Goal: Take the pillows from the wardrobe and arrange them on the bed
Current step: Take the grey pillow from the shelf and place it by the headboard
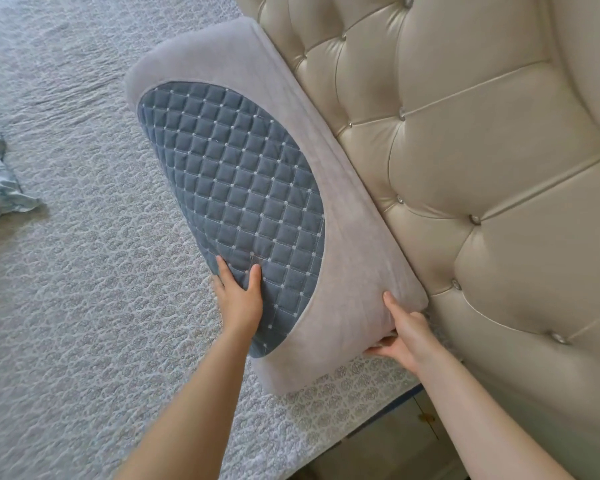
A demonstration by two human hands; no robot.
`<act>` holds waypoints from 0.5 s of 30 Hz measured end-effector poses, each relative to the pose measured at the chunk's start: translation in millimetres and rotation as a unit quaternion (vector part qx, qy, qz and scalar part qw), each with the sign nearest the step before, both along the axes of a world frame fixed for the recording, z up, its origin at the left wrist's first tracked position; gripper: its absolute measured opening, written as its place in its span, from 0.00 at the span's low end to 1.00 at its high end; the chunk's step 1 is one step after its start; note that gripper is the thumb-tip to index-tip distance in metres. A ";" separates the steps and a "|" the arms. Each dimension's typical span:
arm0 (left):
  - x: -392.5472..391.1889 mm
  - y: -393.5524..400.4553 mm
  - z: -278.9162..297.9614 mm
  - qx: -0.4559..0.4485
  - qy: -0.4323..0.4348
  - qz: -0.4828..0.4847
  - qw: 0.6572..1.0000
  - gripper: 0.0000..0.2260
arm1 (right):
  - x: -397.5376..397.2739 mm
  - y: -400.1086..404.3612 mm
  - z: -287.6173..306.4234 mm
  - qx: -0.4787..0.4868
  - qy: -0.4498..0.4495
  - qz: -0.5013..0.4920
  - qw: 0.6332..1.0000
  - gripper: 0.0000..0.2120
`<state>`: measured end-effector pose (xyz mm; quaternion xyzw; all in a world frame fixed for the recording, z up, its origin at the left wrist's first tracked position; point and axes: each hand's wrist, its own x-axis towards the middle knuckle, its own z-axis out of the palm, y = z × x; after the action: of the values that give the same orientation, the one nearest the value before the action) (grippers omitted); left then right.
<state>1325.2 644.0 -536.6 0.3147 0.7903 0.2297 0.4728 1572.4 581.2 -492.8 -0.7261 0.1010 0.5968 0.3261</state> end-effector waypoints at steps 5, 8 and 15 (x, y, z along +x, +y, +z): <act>-0.9 -34.6 14.1 0.003 -0.014 -0.039 0.999 0.32 | -1.7 -3.6 7.0 -0.007 -0.057 0.030 0.998 0.30; -0.8 -61.7 31.7 -0.002 -0.040 -0.034 0.999 0.27 | -7.0 -12.7 18.5 0.005 -0.100 0.123 0.987 0.32; -3.4 -123.4 92.4 0.037 -0.009 -0.077 0.996 0.15 | -51.4 -40.0 75.1 0.078 -0.182 0.401 0.894 0.27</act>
<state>1321.8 520.6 -444.3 0.3898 0.7506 0.2242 0.4842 1521.1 541.2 -417.7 -0.7731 -0.3074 0.5400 0.1273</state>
